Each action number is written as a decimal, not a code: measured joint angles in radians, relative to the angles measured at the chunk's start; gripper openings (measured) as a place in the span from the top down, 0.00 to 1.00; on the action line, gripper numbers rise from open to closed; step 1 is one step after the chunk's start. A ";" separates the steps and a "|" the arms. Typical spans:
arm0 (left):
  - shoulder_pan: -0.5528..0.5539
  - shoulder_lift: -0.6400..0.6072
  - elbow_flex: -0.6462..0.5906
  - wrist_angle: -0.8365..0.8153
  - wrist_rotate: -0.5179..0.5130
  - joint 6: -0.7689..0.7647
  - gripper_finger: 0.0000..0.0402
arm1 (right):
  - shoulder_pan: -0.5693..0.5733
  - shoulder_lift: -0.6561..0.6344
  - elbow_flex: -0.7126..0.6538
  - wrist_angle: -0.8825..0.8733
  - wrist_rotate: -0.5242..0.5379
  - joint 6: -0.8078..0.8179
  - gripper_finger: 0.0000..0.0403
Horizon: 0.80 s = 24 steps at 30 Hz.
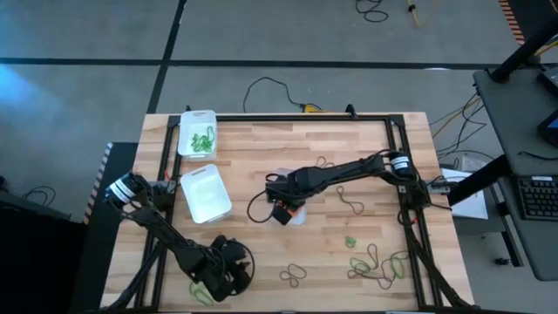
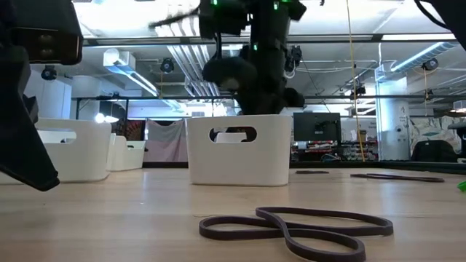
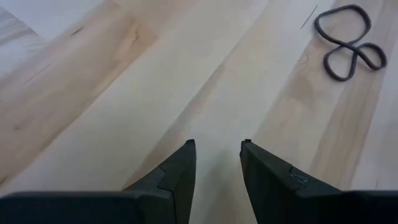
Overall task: Sort rubber bands into baskets
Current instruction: Put the orange rubber band into the bottom right white bin, then put the green rubber band into the top white bin
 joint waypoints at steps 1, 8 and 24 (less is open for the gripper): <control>0.000 -0.002 0.000 -0.005 0.000 0.000 0.72 | 0.006 -0.002 0.014 -0.005 0.002 0.000 0.94; 0.000 -0.011 -0.001 0.036 0.000 0.009 0.71 | 0.040 -0.015 0.105 -0.078 0.025 -0.001 0.73; 0.009 -0.001 0.000 0.333 0.174 0.075 0.62 | 0.303 -0.020 0.430 -0.337 0.272 0.000 0.42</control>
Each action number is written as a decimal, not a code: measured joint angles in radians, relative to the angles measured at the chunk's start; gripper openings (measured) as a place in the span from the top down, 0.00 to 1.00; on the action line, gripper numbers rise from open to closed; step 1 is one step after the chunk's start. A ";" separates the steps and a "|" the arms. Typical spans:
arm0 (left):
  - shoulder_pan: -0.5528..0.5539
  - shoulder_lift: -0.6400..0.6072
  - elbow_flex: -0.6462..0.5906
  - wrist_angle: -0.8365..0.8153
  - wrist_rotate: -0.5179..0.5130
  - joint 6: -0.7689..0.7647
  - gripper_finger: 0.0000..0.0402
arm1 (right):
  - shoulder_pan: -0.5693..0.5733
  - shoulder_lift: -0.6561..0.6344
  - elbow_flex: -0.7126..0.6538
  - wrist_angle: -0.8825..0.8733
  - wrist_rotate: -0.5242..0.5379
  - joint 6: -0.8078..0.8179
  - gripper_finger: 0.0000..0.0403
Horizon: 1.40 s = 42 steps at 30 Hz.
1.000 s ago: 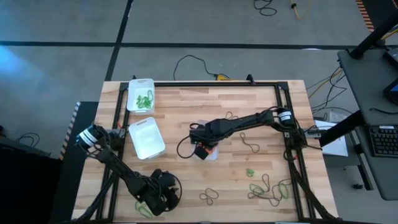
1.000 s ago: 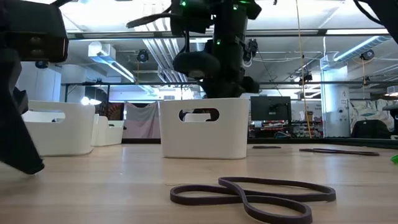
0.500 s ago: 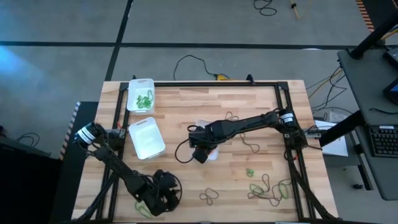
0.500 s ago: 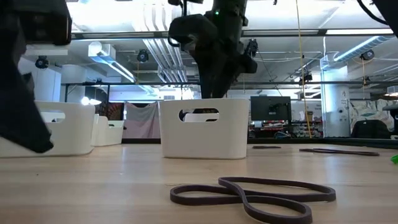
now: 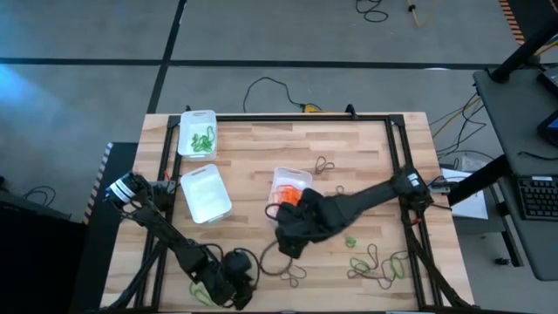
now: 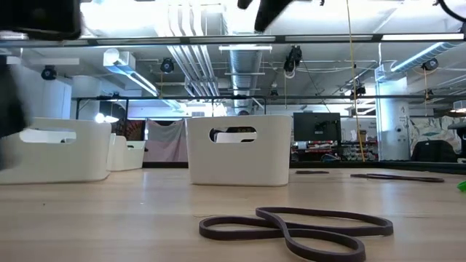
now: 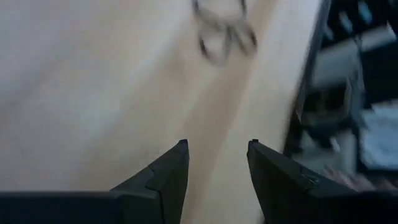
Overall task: Sort rubber bands into baskets
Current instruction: Put the green rubber band into the top white bin
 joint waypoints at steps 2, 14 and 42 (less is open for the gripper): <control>-0.004 -0.001 0.001 -0.013 0.122 -0.052 0.63 | 0.031 0.000 0.039 -0.025 0.024 0.002 0.41; -0.053 -0.047 0.001 -0.262 0.424 -0.240 0.63 | 0.168 0.000 0.106 -0.044 0.094 0.066 0.38; -0.055 -0.029 0.006 -0.650 0.293 -0.195 0.79 | 0.075 0.000 0.097 -0.042 0.120 0.176 0.38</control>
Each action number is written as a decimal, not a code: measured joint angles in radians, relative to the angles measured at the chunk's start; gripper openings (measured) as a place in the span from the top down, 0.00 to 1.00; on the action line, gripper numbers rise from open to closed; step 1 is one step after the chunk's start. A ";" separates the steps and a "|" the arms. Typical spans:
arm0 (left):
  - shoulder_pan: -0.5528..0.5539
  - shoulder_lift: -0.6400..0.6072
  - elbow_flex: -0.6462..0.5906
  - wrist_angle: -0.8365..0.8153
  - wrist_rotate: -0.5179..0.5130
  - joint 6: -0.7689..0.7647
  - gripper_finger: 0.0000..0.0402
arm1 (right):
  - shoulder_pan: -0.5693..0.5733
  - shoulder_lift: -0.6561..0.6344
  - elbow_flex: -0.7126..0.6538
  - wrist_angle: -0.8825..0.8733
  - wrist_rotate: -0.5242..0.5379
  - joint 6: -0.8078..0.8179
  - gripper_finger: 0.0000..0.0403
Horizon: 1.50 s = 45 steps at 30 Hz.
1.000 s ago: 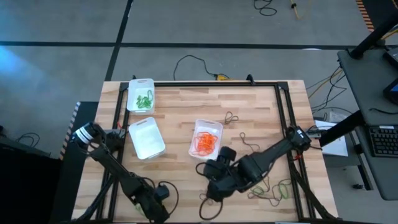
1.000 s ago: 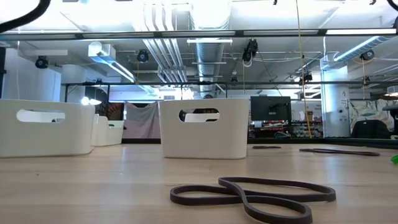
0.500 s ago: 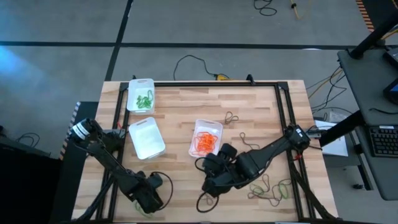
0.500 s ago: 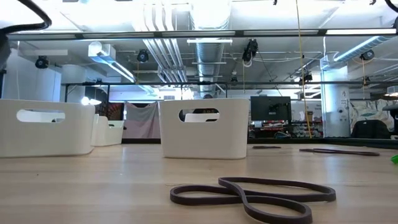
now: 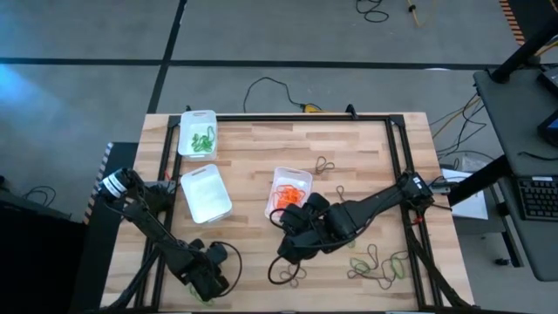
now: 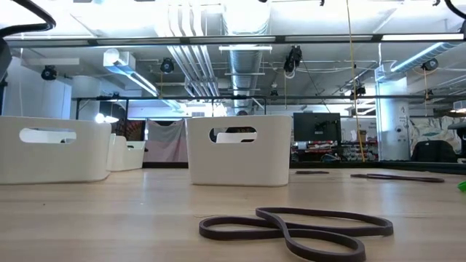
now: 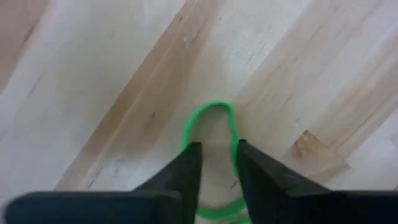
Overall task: Sort rubber bands into baskets
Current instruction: Put the green rubber band into the top white bin
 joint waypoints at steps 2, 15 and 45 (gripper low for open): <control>0.000 0.001 -0.001 -0.003 -0.016 -0.004 0.90 | 0.000 0.000 0.000 0.000 0.000 -0.011 0.38; 0.012 -0.094 0.131 -0.182 -0.224 -0.004 1.00 | 0.028 -0.075 0.117 -0.069 -0.001 -0.065 0.42; 1.347 -0.441 0.263 -0.552 -0.340 0.996 1.00 | 0.216 -0.174 0.113 -0.071 0.109 -0.242 0.42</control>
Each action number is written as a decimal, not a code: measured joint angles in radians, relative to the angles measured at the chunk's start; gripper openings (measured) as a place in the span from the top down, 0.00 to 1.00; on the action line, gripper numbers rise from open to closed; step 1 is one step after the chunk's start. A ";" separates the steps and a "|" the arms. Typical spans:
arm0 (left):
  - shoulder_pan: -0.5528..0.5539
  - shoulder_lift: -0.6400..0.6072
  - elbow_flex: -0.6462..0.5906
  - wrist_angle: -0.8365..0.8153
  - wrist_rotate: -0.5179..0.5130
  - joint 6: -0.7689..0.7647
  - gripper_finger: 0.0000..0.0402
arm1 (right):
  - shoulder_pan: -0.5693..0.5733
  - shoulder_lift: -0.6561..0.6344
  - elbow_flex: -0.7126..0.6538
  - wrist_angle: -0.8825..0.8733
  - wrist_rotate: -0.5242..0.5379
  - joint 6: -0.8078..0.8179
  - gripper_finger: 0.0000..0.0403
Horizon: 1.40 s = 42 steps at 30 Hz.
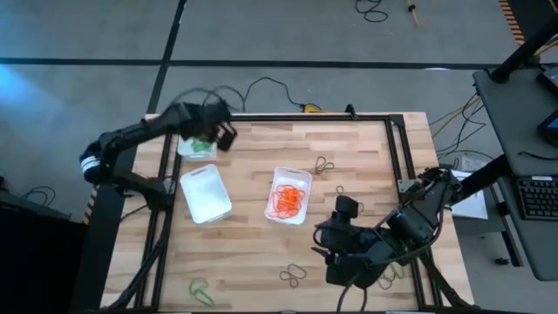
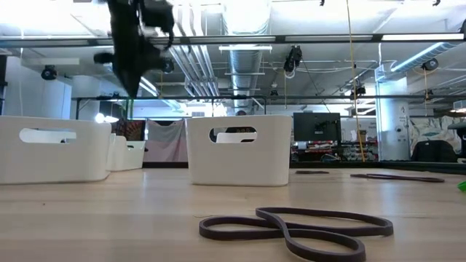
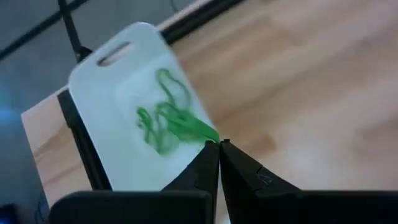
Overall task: Sort rubber bands into baskets
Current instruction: Put the green rubber band into the top white bin
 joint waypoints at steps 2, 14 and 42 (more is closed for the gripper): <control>0.131 0.010 -0.034 0.072 0.036 0.096 1.00 | -0.021 -0.002 0.000 -0.001 0.013 -0.005 0.42; 0.423 0.185 -0.132 0.252 0.115 0.370 1.00 | -0.250 -0.027 -0.001 -0.005 -0.025 -0.051 0.42; 0.409 0.234 -0.137 0.184 0.116 0.494 0.65 | -0.279 -0.026 -0.001 -0.005 -0.066 -0.028 0.42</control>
